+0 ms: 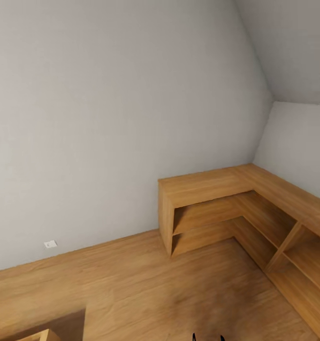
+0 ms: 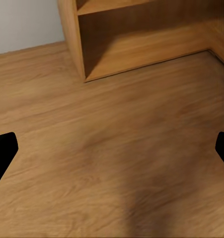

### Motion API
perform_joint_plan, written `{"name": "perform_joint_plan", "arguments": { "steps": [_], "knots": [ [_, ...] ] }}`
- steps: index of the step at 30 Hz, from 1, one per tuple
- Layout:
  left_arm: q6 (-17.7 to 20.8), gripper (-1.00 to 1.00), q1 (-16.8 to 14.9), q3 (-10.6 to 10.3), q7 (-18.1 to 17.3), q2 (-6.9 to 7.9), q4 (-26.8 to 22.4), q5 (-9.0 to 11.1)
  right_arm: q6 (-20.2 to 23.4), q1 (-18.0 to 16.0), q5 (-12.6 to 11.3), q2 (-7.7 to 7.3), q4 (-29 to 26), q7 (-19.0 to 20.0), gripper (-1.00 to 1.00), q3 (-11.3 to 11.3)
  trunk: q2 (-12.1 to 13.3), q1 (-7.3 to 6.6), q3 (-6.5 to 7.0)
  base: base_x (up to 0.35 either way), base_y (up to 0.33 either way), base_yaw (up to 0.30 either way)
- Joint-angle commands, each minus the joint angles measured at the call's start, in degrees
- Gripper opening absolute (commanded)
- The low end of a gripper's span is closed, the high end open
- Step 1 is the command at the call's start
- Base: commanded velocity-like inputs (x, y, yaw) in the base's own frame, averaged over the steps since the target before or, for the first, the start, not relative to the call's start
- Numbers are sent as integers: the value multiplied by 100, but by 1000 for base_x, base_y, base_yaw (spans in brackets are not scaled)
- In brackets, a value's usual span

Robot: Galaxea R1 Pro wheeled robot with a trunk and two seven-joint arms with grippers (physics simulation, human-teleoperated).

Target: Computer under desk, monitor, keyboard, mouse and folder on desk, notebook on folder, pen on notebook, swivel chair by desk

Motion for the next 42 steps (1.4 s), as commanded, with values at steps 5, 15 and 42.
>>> {"name": "perform_joint_plan", "arguments": {
  "steps": [5, 15, 42],
  "knots": [
    [-16, 100, -4, -50, 44, 3, 0, 29, -4, -5, -7, 0, 1, -21, 100, 48, -4, 4, -7, 337, 0, -261],
    [-10, 100, -4, -55, 44, 3, 0, 30, -4, -5, -7, 0, 1, -4, 100, 48, -4, 4, -7, 338, 0, -267],
    [2, 100, -4, -40, -157, -58, 17, 39, 5, -5, -18, 0, 1, -5, 100, 36, -4, 4, -7, 244, 0, -289]
  ]
}}
